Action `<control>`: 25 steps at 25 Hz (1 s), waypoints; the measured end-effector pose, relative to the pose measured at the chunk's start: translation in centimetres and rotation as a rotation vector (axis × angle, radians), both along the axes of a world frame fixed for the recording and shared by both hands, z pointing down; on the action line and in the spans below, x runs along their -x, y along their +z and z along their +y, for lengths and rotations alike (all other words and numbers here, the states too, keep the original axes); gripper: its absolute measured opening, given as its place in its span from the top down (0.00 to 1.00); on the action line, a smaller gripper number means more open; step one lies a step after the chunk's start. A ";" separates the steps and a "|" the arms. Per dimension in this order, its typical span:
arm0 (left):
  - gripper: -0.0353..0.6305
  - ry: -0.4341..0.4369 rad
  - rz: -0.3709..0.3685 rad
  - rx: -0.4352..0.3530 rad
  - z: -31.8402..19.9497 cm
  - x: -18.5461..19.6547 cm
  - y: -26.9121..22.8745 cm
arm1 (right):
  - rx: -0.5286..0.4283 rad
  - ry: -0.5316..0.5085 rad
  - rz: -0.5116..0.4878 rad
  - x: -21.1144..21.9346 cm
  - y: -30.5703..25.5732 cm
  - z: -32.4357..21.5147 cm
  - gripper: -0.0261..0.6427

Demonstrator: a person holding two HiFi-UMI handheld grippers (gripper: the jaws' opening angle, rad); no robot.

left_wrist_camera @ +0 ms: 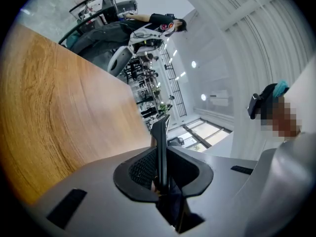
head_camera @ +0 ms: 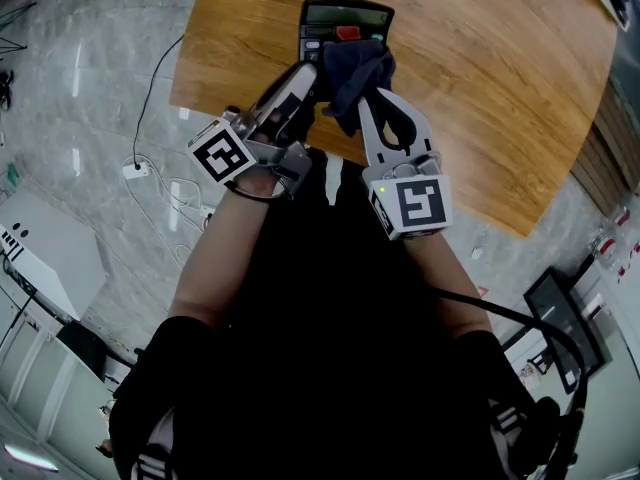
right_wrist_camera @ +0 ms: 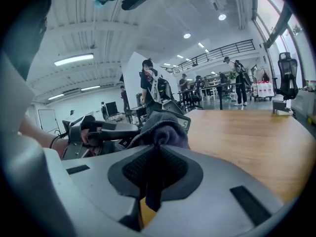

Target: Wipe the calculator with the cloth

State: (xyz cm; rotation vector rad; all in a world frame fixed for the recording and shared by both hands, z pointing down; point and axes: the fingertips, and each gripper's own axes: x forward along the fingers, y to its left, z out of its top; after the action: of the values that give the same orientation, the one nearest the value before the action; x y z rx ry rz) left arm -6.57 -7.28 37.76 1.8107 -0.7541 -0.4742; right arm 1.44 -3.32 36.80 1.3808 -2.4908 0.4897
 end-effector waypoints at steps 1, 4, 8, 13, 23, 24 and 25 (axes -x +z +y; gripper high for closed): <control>0.84 -0.001 0.005 -0.001 0.0 0.0 -0.1 | 0.003 0.017 0.009 -0.7 0.2 -0.2 0.91; 0.84 -0.002 0.004 0.000 -0.1 0.1 0.0 | 0.022 0.078 0.023 -2.6 0.9 -0.9 0.91; 0.84 0.020 0.002 -0.007 0.0 -0.1 0.0 | 0.017 0.140 0.038 -4.2 0.9 -2.6 0.91; 0.84 0.047 0.006 -0.005 0.6 -0.6 -0.1 | -0.029 0.179 0.034 -5.0 -0.5 -4.9 0.91; 0.84 0.124 -0.073 0.016 2.1 -2.6 1.5 | -0.097 0.089 0.020 -0.5 -3.1 -6.1 0.91; 0.84 0.131 -0.082 0.017 2.1 -2.7 1.6 | -0.100 0.065 0.022 0.4 -3.3 -5.9 0.91; 0.84 0.135 -0.087 0.019 2.1 -2.8 1.7 | -0.104 0.038 0.026 1.3 -3.5 -5.7 0.91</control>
State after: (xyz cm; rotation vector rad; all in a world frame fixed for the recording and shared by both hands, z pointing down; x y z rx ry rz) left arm -3.78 -5.18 39.47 1.8604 -0.6880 -0.3012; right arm 0.13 -9.03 33.32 1.4654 -2.5057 0.3527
